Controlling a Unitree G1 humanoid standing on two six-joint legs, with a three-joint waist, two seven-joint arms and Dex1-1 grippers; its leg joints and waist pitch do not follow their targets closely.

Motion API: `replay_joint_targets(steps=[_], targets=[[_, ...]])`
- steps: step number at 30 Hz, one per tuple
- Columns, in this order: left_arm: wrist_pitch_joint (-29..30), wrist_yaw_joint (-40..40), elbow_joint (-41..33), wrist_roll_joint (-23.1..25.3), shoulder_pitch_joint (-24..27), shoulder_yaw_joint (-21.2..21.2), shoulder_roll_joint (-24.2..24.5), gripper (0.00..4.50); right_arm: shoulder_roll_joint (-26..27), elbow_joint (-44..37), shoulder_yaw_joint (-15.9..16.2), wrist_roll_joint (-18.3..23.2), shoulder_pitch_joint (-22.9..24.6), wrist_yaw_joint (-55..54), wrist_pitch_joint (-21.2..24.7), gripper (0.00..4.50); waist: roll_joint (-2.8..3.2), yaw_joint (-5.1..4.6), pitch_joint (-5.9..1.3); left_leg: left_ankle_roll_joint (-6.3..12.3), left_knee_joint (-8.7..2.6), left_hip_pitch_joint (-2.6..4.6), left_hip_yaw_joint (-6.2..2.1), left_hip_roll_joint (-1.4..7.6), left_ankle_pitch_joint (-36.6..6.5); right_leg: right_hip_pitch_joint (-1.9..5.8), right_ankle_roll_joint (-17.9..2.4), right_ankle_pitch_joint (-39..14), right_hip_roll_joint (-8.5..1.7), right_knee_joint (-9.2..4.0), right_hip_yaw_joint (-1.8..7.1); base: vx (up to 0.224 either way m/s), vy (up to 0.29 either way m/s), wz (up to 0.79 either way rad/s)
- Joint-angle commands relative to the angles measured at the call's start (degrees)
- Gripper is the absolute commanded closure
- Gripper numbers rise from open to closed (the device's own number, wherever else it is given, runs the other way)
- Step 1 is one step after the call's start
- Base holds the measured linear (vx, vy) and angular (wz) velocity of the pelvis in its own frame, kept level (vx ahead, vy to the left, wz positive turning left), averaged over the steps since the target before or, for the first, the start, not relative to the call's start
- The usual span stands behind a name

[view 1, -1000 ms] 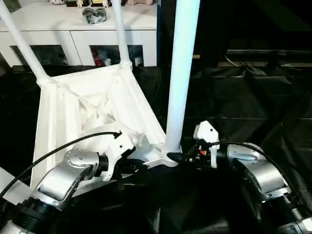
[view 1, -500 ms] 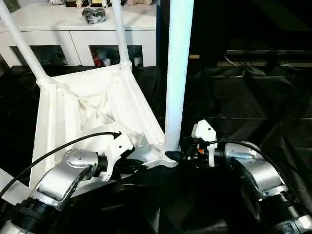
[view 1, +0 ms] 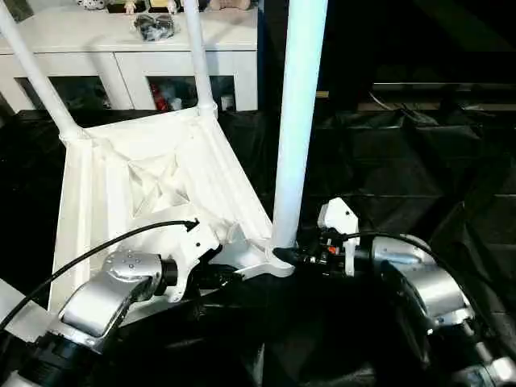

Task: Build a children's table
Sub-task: Rotate leg to tighten

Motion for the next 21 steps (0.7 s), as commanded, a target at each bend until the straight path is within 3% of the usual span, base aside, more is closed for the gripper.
replay_joint_targets(steps=[1,3,5,7,10,12,14,17,18,21], targets=[[0.74,5.75,0.60,0.84,-1.12,1.63,-2.64,4.50,1.54,1.80,1.80,-1.72,1.30,-3.02,2.23,2.44,-0.31,0.22,-2.60,1.60,-4.62,0.68,-2.14,4.61,-12.45,1.53,-13.35,-11.37,-5.75,-4.49,3.52,0.000,0.000,0.00],[2.25,12.94,1.63,2.08,-3.21,3.12,-7.65,4.50,5.24,2.74,0.83,-3.09,1.91,-10.48,4.03,2.44,-0.43,0.11,-2.55,0.97,-4.65,0.61,-2.20,4.42,-13.41,1.62,-12.39,-14.77,-5.90,-4.78,3.49,0.000,0.000,0.00],[2.74,14.76,1.70,2.39,-3.70,3.32,-9.09,4.50,6.25,2.67,0.76,-3.37,2.21,-12.11,4.49,2.45,-0.48,0.06,-2.42,0.34,-4.62,0.90,-2.18,4.31,-14.62,1.27,-11.03,-18.78,-5.90,-5.31,3.52,0.000,0.000,0.00],[3.56,19.26,2.01,3.97,-4.98,2.08,-13.54,4.50,10.31,3.05,0.91,-4.94,2.64,-18.41,6.98,2.46,-0.88,-0.03,-2.43,0.54,-4.80,0.59,-2.20,4.44,-13.50,1.22,-9.77,-19.25,-5.76,-5.35,3.63,0.000,0.000,0.00],[3.29,21.42,2.35,5.98,-5.96,-1.06,-16.87,4.50,13.72,4.16,2.87,-7.00,2.00,-21.94,7.81,2.46,-0.73,-0.05,-2.61,0.36,-4.83,0.52,-2.34,4.23,-13.25,1.26,-8.95,-20.16,-5.84,-5.30,3.52,0.000,0.000,0.00],[2.75,20.30,2.01,7.17,-5.81,-2.75,-16.92,4.50,14.00,4.00,3.55,-6.48,1.66,-20.17,6.49,2.46,-1.04,0.17,-2.57,0.92,-4.75,0.58,-2.24,4.29,-13.52,0.96,-8.13,-20.57,-5.94,-5.64,3.67,0.000,0.000,0.00],[1.73,18.55,1.48,7.50,-5.43,-3.58,-16.25,4.50,14.49,4.22,2.17,-5.44,1.15,-20.51,6.91,1.90,-0.95,0.19,-2.57,1.03,-4.92,0.46,-2.29,4.28,-13.66,1.00,-7.70,-20.53,-5.88,-5.70,3.64,0.000,0.000,0.00],[-1.02,14.41,0.75,7.49,-4.54,-4.56,-13.07,4.50,13.34,3.87,0.50,-3.43,0.02,-18.35,7.58,1.69,-1.60,0.19,-2.65,1.01,-5.13,0.38,-2.41,4.33,-14.69,1.06,-7.05,-21.66,-5.93,-5.69,3.59,0.000,0.000,0.00],[-1.61,13.21,0.57,7.33,-4.17,-4.37,-12.34,4.50,12.87,3.45,0.04,-3.15,-0.25,-17.46,7.76,1.55,-1.26,0.29,-2.76,0.85,-5.13,0.52,-2.45,4.40,-14.76,0.90,-6.97,-21.33,-5.97,-5.70,3.62,0.000,0.000,0.00],[-3.29,8.31,-0.27,5.57,-3.07,-3.10,-9.37,4.50,9.20,2.06,-0.28,-2.85,-0.81,-11.56,6.78,1.28,-1.26,0.05,-2.76,0.78,-5.35,0.29,-2.57,4.54,-14.75,1.12,-7.54,-18.48,-5.84,-5.39,3.48,0.000,0.000,0.00]])
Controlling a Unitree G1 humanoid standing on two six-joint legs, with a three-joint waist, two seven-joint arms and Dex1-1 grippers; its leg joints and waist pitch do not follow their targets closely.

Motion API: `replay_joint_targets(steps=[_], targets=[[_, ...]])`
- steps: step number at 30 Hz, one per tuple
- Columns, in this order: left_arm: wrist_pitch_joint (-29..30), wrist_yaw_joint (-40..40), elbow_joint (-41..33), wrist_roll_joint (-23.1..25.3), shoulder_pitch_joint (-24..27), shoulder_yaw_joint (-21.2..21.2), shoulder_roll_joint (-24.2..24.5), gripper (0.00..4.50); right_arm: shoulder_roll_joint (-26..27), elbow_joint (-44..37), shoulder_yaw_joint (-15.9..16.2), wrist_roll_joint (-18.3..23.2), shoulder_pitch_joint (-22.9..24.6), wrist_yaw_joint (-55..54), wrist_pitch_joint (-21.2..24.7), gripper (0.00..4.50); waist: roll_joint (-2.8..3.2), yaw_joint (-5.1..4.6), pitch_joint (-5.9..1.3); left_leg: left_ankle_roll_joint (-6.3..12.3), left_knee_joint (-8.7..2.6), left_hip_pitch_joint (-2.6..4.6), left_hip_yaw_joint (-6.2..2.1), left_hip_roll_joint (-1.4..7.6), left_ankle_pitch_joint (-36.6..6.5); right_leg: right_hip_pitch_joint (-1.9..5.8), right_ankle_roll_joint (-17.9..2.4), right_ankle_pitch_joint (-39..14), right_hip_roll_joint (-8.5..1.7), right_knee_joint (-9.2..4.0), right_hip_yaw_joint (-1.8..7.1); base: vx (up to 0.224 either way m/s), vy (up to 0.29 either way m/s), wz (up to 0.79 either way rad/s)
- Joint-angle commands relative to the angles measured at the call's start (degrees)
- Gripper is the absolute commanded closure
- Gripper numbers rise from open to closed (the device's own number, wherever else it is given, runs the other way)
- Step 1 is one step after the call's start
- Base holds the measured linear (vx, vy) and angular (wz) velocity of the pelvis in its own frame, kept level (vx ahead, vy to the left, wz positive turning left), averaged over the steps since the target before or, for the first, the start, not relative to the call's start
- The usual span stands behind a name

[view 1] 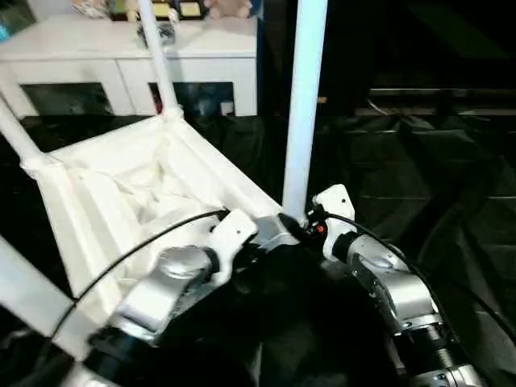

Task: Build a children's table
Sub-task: Rotate leg to tighten

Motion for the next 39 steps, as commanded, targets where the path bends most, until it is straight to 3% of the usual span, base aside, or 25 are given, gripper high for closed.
replay_joint_targets(steps=[1,2,4,7,12,20,26,33,37,39], targets=[[-3.47,-4.84,-2.79,-2.59,0.26,-0.48,0.41,4.50,-1.09,0.18,4.70,1.30,0.36,7.63,0.84,1.21,-0.62,0.41,-2.19,0.95,-4.77,0.47,-2.41,4.62,-14.02,1.26,-8.60,-15.96,-5.87,-5.13,3.63,0.000,0.000,0.00],[-4.23,-6.19,-2.96,-2.89,0.45,-0.31,1.35,4.50,-2.44,-0.18,5.09,1.36,0.47,9.54,0.37,1.21,-0.25,0.44,-2.19,1.09,-4.75,0.37,-2.40,4.61,-13.28,1.29,-9.14,-14.27,-5.85,-4.96,3.68,0.000,0.000,0.00],[-5.41,-10.36,-3.50,-4.49,0.82,0.38,3.93,4.50,-6.84,-2.27,6.62,1.93,1.28,15.79,-1.33,0.90,-0.20,0.62,-2.36,2.08,-4.47,0.16,-2.23,4.49,-11.10,1.65,-10.57,-9.59,-5.83,-4.54,3.59,0.000,0.000,0.00],[-6.49,-15.31,-3.72,-6.28,1.11,0.57,6.87,4.50,-11.33,-4.18,8.46,1.57,2.23,21.58,-4.61,0.90,-0.12,1.20,-2.51,3.57,-4.17,0.26,-2.05,4.59,-9.48,1.55,-11.71,-5.30,-5.67,-4.16,3.50,0.000,0.000,0.00],[-7.19,-22.13,-3.60,-8.54,1.17,0.90,10.05,4.50,-14.34,-5.97,8.82,2.66,2.52,27.97,-4.49,0.90,0.22,2.00,-2.51,3.85,-4.22,0.53,-2.06,4.86,-9.58,1.49,-13.24,-4.36,-5.63,-3.95,3.41,0.000,0.000,0.00],[-8.27,-26.02,-2.69,-9.32,0.51,0.73,11.90,4.50,-13.16,-4.04,10.12,2.92,1.28,28.63,-5.88,0.90,0.15,2.04,-2.35,2.20,-4.48,0.65,-2.08,4.87,-11.66,1.45,-13.40,-7.03,-5.73,-4.11,3.51,0.000,0.000,0.00],[-8.86,-26.65,-1.69,-8.66,0.18,1.38,11.98,4.50,-11.94,-2.92,10.56,2.35,0.64,28.98,-5.68,1.52,-0.02,2.17,-2.51,2.57,-4.34,0.57,-2.05,4.87,-9.96,1.53,-13.70,-5.05,-5.81,-3.82,3.47,0.000,0.000,0.00],[-9.50,-26.21,-0.80,-8.02,0.51,1.68,11.51,4.50,-11.16,-2.00,10.64,2.52,-0.12,28.80,-5.64,1.81,-0.25,2.15,-2.40,2.44,-4.41,0.51,-2.03,4.88,-10.17,1.55,-13.44,-6.28,-5.86,-3.85,3.48,0.000,0.000,0.00],[-9.35,-24.50,-0.18,-7.49,0.75,2.09,10.56,4.50,-10.50,-1.31,10.52,1.93,0.50,27.51,-6.26,1.82,-0.33,2.16,-2.41,2.22,-4.36,0.54,-1.99,4.90,-9.90,1.54,-13.50,-5.96,-5.89,-3.85,3.54,0.000,0.000,0.00],[-8.85,-19.70,2.12,-5.31,-0.36,2.36,8.67,4.50,-7.14,0.92,8.29,1.61,0.52,20.98,-5.18,1.83,-0.39,1.99,-2.26,2.05,-4.44,0.40,-2.02,4.80,-10.36,1.56,-13.62,-6.67,-5.92,-4.00,3.54,0.000,0.000,0.00]])
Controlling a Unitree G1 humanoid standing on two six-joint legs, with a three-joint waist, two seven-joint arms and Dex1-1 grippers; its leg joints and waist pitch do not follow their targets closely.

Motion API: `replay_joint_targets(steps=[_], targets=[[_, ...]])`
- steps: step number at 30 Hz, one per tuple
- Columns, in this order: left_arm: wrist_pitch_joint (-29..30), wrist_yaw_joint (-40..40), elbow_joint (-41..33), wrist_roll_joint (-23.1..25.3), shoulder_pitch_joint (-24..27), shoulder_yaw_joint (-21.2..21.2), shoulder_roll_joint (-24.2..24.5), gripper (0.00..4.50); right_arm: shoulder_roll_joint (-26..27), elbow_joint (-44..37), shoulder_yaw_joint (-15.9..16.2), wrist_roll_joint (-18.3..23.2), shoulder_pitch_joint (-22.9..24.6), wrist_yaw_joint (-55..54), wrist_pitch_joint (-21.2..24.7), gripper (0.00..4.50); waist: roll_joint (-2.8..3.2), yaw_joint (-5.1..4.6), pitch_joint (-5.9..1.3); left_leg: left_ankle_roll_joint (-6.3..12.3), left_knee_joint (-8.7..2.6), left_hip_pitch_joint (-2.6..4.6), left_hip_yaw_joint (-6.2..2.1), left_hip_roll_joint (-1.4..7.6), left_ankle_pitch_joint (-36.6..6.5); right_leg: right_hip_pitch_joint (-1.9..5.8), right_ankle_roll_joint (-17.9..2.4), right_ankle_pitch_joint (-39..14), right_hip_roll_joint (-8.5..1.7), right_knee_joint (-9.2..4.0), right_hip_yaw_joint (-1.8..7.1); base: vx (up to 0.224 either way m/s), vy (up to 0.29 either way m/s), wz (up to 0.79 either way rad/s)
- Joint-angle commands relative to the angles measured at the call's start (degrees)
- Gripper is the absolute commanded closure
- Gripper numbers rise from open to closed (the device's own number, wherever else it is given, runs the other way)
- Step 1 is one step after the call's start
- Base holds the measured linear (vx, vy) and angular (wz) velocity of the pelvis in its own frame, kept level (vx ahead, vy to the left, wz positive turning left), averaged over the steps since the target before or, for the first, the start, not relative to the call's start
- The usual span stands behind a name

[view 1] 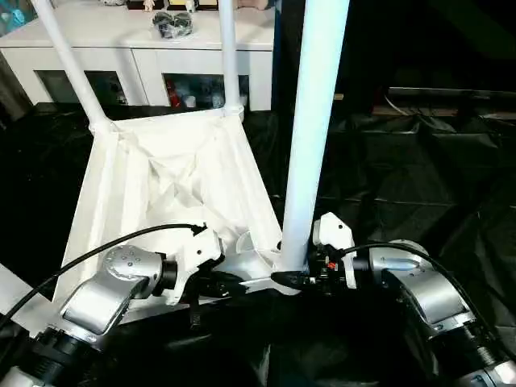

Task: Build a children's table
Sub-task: Rotate leg to tighten

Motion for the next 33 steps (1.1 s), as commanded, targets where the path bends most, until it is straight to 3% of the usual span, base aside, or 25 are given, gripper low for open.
replay_joint_targets(steps=[1,3,6,7,9,12,13,15,19,21,23,28,33], targets=[[-0.27,5.70,1.62,1.01,-2.79,1.38,-3.37,4.50,4.27,2.18,-0.41,-0.30,-0.11,-6.62,1.83,1.83,-0.15,-0.33,-2.49,1.46,-4.62,0.87,-2.02,4.82,-11.14,1.66,-13.16,-8.41,-5.94,-4.22,3.62,0.000,0.000,0.00],[0.59,9.74,2.97,2.17,-4.14,1.55,-5.93,4.50,7.45,4.72,-1.65,-1.56,-0.45,-13.40,2.60,1.83,-0.30,-0.65,-2.37,-0.17,-4.86,1.07,-2.19,4.76,-13.33,1.68,-12.16,-12.98,-6.05,-4.63,3.62,0.000,0.000,0.00],[2.40,14.72,3.56,3.51,-5.32,1.43,-9.48,4.50,10.82,7.27,-1.72,-3.47,-0.72,-19.82,2.91,1.83,-0.30,-0.79,-2.33,-1.08,-4.98,1.10,-2.29,4.75,-14.15,1.71,-11.33,-14.87,-6.17,-4.71,3.70,0.000,0.000,0.00],[3.47,18.01,3.87,4.41,-5.95,1.16,-11.98,4.50,13.25,9.57,-1.91,-4.91,-1.47,-24.82,3.17,1.83,-0.30,-0.95,-2.20,-1.09,-5.06,1.09,-2.25,4.76,-14.20,1.49,-11.06,-15.05,-6.10,-4.90,3.81,0.000,0.000,0.00],[3.83,19.11,3.94,4.60,-6.14,1.07,-12.99,4.50,14.12,10.54,-1.89,-5.53,-1.95,-26.59,3.30,1.83,-0.36,-1.06,-2.10,-1.53,-5.03,1.32,-2.27,4.57,-15.35,1.40,-10.69,-17.43,-6.19,-5.17,3.77,0.000,0.000,0.00],[3.99,22.09,4.67,6.05,-6.83,0.23,-16.07,4.50,16.24,12.81,-0.62,-7.12,-3.36,-27.45,2.02,1.83,-0.39,-1.17,-2.22,-1.02,-4.97,1.18,-2.28,4.63,-14.85,1.42,-10.07,-17.01,-6.15,-5.23,3.83,0.000,0.000,0.00],[3.88,22.32,4.85,6.42,-6.98,-0.12,-16.66,4.50,16.56,12.89,-0.67,-7.11,-3.44,-27.15,1.63,1.27,-0.55,-1.11,-2.29,-0.61,-4.94,1.04,-2.24,4.63,-14.09,1.56,-9.93,-16.15,-6.17,-5.20,3.83,0.000,0.000,0.00],[3.66,22.08,4.91,6.50,-7.06,-0.46,-17.14,4.50,16.88,12.82,-1.15,-6.79,-3.52,-27.04,1.48,1.13,-0.45,-1.10,-2.31,0.08,-4.93,0.91,-2.22,4.62,-13.25,1.58,-9.88,-15.00,-6.10,-5.09,3.82,0.000,0.000,0.00],[1.74,17.62,3.43,5.73,-6.02,-1.43,-15.60,4.50,15.45,11.18,-1.58,-5.85,-3.57,-24.27,0.20,0.78,-0.34,-1.02,-2.42,0.74,-4.91,0.86,-2.21,4.66,-12.74,1.58,-10.12,-13.62,-6.09,-4.97,3.76,0.000,0.000,0.00],[0.21,13.49,2.02,4.28,-5.03,-1.00,-13.46,4.50,11.75,8.94,-0.49,-4.58,-3.11,-17.08,-2.72,0.78,-0.06,-0.98,-2.49,0.90,-4.81,0.86,-2.23,4.68,-13.36,1.72,-10.12,-12.99,-6.06,-5.05,3.67,0.000,0.000,0.00],[-0.11,11.46,1.27,3.51,-4.63,-0.61,-12.13,4.50,10.09,8.02,-0.09,-4.16,-2.80,-13.80,-4.24,0.78,-0.15,-0.87,-2.60,1.48,-4.76,0.75,-2.23,4.77,-12.47,1.82,-10.25,-10.95,-6.01,-4.74,3.71,0.000,0.000,0.00],[-0.71,2.41,-1.07,0.61,-3.15,-0.33,-6.85,4.50,3.30,3.76,1.42,-1.17,-1.17,-0.73,-4.95,0.78,0.20,-0.48,-3.02,4.64,-4.10,0.56,-2.00,4.77,-7.28,1.98,-12.90,-1.23,-5.79,-3.77,3.49,0.000,0.000,0.00],[-0.33,-2.86,-2.67,-1.32,-2.11,-0.02,-3.88,4.50,0.33,1.12,1.84,0.58,-0.34,5.10,-3.79,0.78,0.37,0.00,-3.09,5.67,-3.98,0.55,-1.94,5.04,-7.11,1.80,-14.25,-0.05,-5.78,-3.47,3.32,0.000,0.000,0.00]])
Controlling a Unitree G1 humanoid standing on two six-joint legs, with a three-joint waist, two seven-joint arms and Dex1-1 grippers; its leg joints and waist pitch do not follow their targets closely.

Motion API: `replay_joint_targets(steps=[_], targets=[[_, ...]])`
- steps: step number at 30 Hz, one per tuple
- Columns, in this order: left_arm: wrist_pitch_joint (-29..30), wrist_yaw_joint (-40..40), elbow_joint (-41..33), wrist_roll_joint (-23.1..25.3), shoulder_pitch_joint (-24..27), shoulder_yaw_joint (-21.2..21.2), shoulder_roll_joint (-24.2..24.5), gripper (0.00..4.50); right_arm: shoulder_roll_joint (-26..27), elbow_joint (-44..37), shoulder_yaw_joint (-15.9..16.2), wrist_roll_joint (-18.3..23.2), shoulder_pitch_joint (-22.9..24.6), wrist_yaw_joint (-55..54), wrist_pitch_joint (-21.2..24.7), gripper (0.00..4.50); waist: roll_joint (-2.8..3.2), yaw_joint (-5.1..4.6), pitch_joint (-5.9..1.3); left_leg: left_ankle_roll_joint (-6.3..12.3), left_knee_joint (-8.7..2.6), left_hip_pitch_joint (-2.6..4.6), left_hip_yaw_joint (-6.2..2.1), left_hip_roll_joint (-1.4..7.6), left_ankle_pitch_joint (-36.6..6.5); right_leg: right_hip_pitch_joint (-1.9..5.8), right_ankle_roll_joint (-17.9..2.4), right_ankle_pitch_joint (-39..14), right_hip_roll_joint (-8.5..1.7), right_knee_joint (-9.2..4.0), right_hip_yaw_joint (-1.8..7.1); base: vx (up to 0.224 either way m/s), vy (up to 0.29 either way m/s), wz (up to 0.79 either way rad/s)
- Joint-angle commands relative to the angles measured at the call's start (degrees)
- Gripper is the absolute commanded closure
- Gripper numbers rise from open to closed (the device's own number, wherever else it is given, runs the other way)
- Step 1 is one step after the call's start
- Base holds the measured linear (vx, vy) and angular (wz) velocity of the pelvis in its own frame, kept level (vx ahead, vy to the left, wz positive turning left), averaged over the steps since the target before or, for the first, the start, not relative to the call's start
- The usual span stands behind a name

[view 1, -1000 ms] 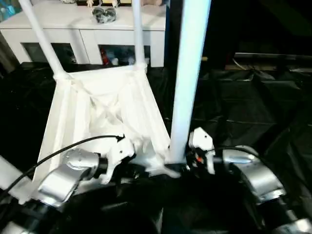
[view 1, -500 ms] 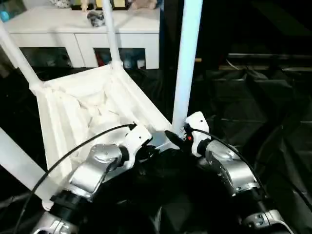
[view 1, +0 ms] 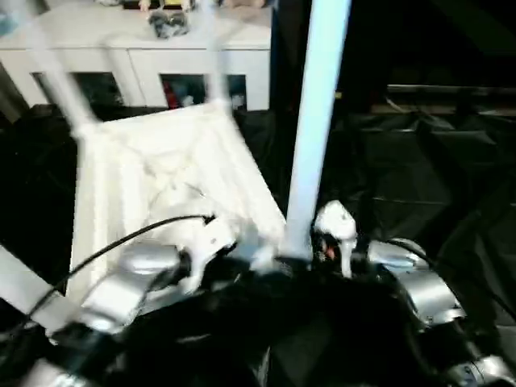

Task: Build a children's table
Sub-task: Rotate leg to tighten

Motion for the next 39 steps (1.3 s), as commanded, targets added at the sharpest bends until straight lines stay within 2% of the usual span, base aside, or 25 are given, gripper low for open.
replay_joint_targets(steps=[1,4,8,11,15,19,21,22,23,24,25,26,27,28,29,30,31,33,35,39], targets=[[-1.46,-2.75,-3.16,-3.36,-0.60,-0.53,-0.43,4.50,-0.14,-1.96,3.07,1.12,0.69,3.94,0.57,0.78,-0.07,-0.06,-2.93,5.30,-3.99,0.98,-2.03,5.03,-7.38,2.20,-14.22,-0.15,-5.69,-3.30,3.29,0.000,0.000,0.00],[-1.83,-5.71,-3.01,-3.87,-0.26,-0.03,1.56,4.50,-2.13,-3.39,3.79,1.81,1.25,7.88,1.34,1.02,-0.16,-0.11,-2.75,5.16,-4.06,0.91,-1.96,4.99,-8.63,2.06,-14.05,-2.16,-5.67,-3.52,3.27,0.000,0.000,0.00],[-2.25,-6.68,-2.80,-4.34,-0.28,0.25,2.38,4.50,-2.70,-3.96,4.31,1.98,1.43,9.04,2.04,1.28,-0.26,0.04,-2.68,3.83,-4.20,1.26,-1.92,5.06,-9.92,1.84,-13.83,-5.44,-5.77,-3.80,3.46,0.000,0.000,0.00],[-2.21,-6.53,-2.56,-4.22,-0.38,0.59,2.38,4.50,-2.58,-4.08,4.46,2.01,1.40,9.38,2.19,1.51,-0.35,0.09,-2.74,3.70,-4.19,1.02,-1.98,5.02,-8.93,1.98,-13.69,-4.56,-5.81,-3.59,3.42,0.000,0.000,0.00],[-2.34,-4.11,-2.39,-3.53,-0.06,1.06,1.23,4.50,-1.43,-4.11,4.89,2.10,1.92,8.67,2.85,1.81,-0.44,0.22,-2.96,4.48,-3.92,0.91,-1.98,4.98,-6.85,2.07,-13.94,-1.62,-5.78,-3.22,3.32,0.000,0.000,0.00],[-2.09,-1.32,-2.29,-2.64,0.02,1.45,-0.03,4.50,-0.36,-3.60,4.48,1.62,2.26,6.65,2.91,1.85,-0.56,0.19,-2.90,4.79,-3.91,0.85,-1.98,4.99,-6.63,2.06,-13.95,-1.61,-5.83,-3.27,3.35,0.000,0.000,0.00],[-0.10,4.41,-1.90,-1.07,-0.24,1.97,-2.98,4.50,2.37,-0.29,3.07,-0.17,1.73,0.44,3.14,1.85,-0.70,0.03,-2.69,3.99,-4.04,0.88,-1.95,4.93,-8.10,2.03,-13.85,-4.31,-5.99,-3.65,3.41,0.000,0.000,0.00],[0.37,5.74,-1.93,-0.81,-0.23,2.08,-3.84,4.50,3.23,0.79,2.67,-0.80,1.50,-1.67,3.37,1.85,-0.65,-0.21,-2.48,3.04,-4.24,0.88,-1.97,4.90,-9.69,2.00,-13.62,-7.49,-6.05,-3.94,3.42,0.000,0.000,0.00],[1.72,8.85,-2.25,-0.15,-0.15,2.14,-5.85,4.50,5.43,4.02,1.64,-2.74,0.60,-7.86,3.32,1.85,-0.75,-0.27,-2.43,2.61,-4.32,0.91,-2.05,4.84,-10.44,2.06,-13.26,-9.30,-6.09,-4.14,3.38,0.000,0.000,0.00],[1.99,9.36,-2.37,-0.05,-0.11,2.11,-6.22,4.50,5.88,4.69,1.44,-3.13,0.40,-9.11,3.25,1.85,-0.71,-0.70,-2.21,1.53,-4.48,1.10,-2.00,4.83,-11.90,1.74,-12.88,-12.36,-6.05,-4.44,3.48,0.000,0.000,0.00],[4.87,13.42,-3.15,1.01,0.19,1.72,-8.80,4.50,9.02,8.80,-0.51,-4.16,-0.93,-16.63,4.13,1.86,-0.74,-1.22,-2.09,0.44,-4.73,0.72,-2.32,4.74,-12.96,2.22,-11.95,-15.61,-6.20,-4.44,3.37,0.000,0.000,0.00],[5.83,15.04,-3.49,1.44,0.37,1.48,-9.99,4.50,10.09,9.81,-1.06,-3.95,-1.22,-18.23,4.76,1.86,-0.65,-1.45,-1.81,0.19,-4.99,0.61,-2.40,4.64,-13.83,2.16,-11.33,-17.60,-6.18,-4.78,3.31,0.000,0.000,0.00],[6.44,16.16,-3.65,1.76,0.42,1.29,-10.86,4.50,10.67,10.34,-1.41,-3.68,-1.38,-18.94,5.24,1.86,-0.81,-2.03,-1.62,-0.89,-5.05,1.07,-2.68,4.55,-17.84,1.99,-9.38,-23.63,-6.22,-5.43,3.27,0.000,0.000,0.00],[6.44,16.16,-3.65,1.76,0.42,1.29,-10.86,4.50,10.67,10.34,-1.41,-3.68,-1.38,-18.94,5.24,1.86,-0.80,-2.02,-1.71,-0.98,-5.00,1.36,-2.65,4.51,-18.42,1.84,-8.96,-24.39,-6.21,-5.59,3.34,0.000,0.000,0.00],[7.48,18.63,-3.98,2.27,0.62,1.38,-12.61,4.50,11.55,10.45,-1.38,-3.78,-1.25,-19.85,5.35,1.86,-0.81,-2.00,-1.78,-0.87,-4.93,1.60,-2.54,4.51,-18.61,1.68,-8.78,-24.39,-6.20,-5.74,3.52,0.000,0.000,0.00],[8.33,21.40,-4.34,3.17,0.89,1.18,-14.70,4.50,12.80,10.12,-0.92,-4.13,-0.91,-20.83,5.58,1.86,-0.67,-2.04,-1.87,-0.38,-4.98,1.55,-2.42,4.60,-17.18,1.68,-8.90,-21.99,-6.03,-5.76,3.73,0.000,0.000,0.00],[8.35,21.51,-4.36,3.21,0.91,1.17,-14.79,4.50,12.86,10.11,-0.90,-4.16,-0.90,-20.87,5.59,1.86,-0.73,-2.05,-1.82,-0.18,-5.02,1.46,-2.43,4.59,-16.69,1.70,-8.91,-21.37,-5.98,-5.77,3.70,0.000,0.000,0.00],[9.15,24.81,-4.82,4.61,1.47,0.36,-17.99,4.50,15.06,9.41,-0.19,-4.77,-0.44,-21.92,5.92,1.86,-0.69,-2.12,-1.90,0.27,-5.03,1.30,-2.38,4.57,-15.82,1.84,-9.18,-19.74,-5.91,-5.59,3.65,0.000,0.000,0.00],[9.27,25.08,-4.93,4.85,1.48,0.01,-18.42,4.50,15.49,9.94,-0.40,-4.85,-0.71,-22.08,5.41,1.30,-0.66,-2.02,-2.12,0.89,-4.96,1.24,-2.37,4.59,-14.76,1.95,-9.34,-18.08,-5.97,-5.49,3.61,0.000,0.000,0.00],[8.46,23.89,-5.07,4.30,1.23,-0.11,-17.60,4.50,14.35,10.18,-0.54,-5.63,-1.43,-22.66,3.26,0.99,-0.47,-1.95,-2.14,1.79,-4.84,1.15,-2.24,4.44,-14.32,1.84,-9.35,-17.82,-5.98,-5.65,3.63,0.000,0.000,0.00]])
